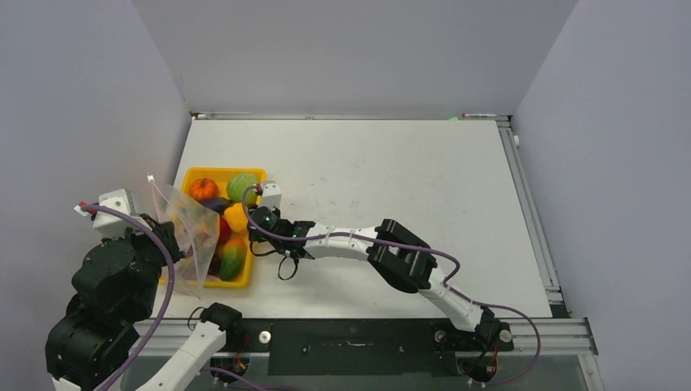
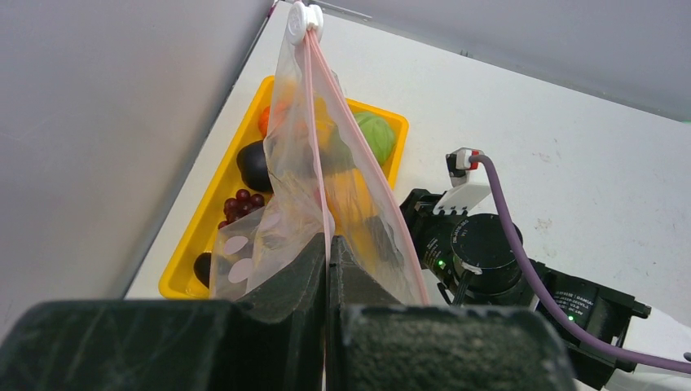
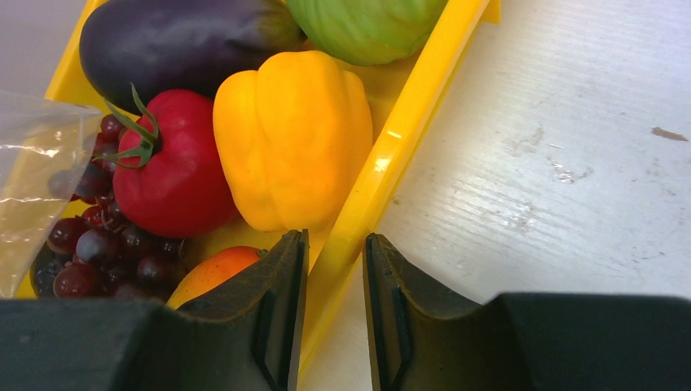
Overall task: Place the food in the zip-top bag and seal the zipper
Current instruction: Move the bin to the center of the board.
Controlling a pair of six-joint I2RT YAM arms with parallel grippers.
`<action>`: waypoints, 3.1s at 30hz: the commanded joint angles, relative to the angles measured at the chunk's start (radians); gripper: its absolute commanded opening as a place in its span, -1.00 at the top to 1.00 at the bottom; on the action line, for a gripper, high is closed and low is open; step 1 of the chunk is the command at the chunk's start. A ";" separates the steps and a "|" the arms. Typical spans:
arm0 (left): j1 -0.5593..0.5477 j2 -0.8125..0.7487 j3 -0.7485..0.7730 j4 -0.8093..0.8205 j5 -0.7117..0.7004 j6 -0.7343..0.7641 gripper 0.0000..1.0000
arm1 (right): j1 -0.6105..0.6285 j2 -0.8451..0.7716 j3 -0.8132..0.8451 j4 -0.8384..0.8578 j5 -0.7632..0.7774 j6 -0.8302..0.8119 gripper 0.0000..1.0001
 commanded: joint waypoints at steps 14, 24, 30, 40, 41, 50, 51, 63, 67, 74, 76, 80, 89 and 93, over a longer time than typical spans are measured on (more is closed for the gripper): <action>-0.005 0.006 0.016 0.050 0.035 -0.004 1.00 | -0.150 -0.324 -0.393 0.042 -0.021 -0.165 0.90; -0.005 0.033 -0.024 0.098 0.093 -0.029 1.00 | -0.235 -0.474 -0.581 0.019 -0.033 -0.247 0.89; -0.005 0.046 -0.070 0.130 0.114 -0.045 1.00 | -0.290 -0.563 -0.671 -0.010 -0.018 -0.280 0.89; -0.006 0.062 -0.154 0.197 0.163 -0.073 1.00 | -0.455 -0.745 -0.819 -0.081 -0.032 -0.340 0.89; -0.005 0.066 -0.162 0.206 0.170 -0.076 1.00 | -0.475 -0.764 -0.834 -0.083 -0.036 -0.341 0.89; -0.005 0.110 -0.221 0.286 0.218 -0.075 1.00 | -0.600 -0.848 -0.903 -0.157 -0.032 -0.372 0.89; -0.005 0.113 -0.228 0.295 0.220 -0.073 1.00 | -0.612 -0.853 -0.907 -0.162 -0.030 -0.378 0.89; -0.005 0.138 -0.310 0.377 0.253 -0.060 1.00 | -0.676 -0.908 -0.940 -0.183 -0.032 -0.417 0.49; -0.005 0.129 -0.331 0.385 0.252 -0.050 1.00 | -0.672 -0.942 -0.915 -0.208 -0.048 -0.416 0.22; -0.005 0.085 -0.412 0.440 0.245 -0.030 1.00 | -0.605 -1.014 -0.859 -0.258 -0.045 -0.396 0.10; -0.005 0.073 -0.435 0.458 0.252 -0.027 1.00 | -0.550 -1.018 -0.829 -0.281 -0.022 -0.392 0.07; -0.005 0.056 -0.489 0.503 0.268 -0.024 1.00 | -0.452 -1.010 -0.762 -0.302 -0.008 -0.366 0.05; -0.005 -0.002 -0.561 0.557 0.298 -0.022 1.00 | -0.284 -0.911 -0.681 -0.261 -0.023 -0.294 0.04; -0.005 -0.023 -0.572 0.559 0.311 -0.020 1.00 | -0.224 -0.817 -0.636 -0.254 -0.001 -0.272 0.02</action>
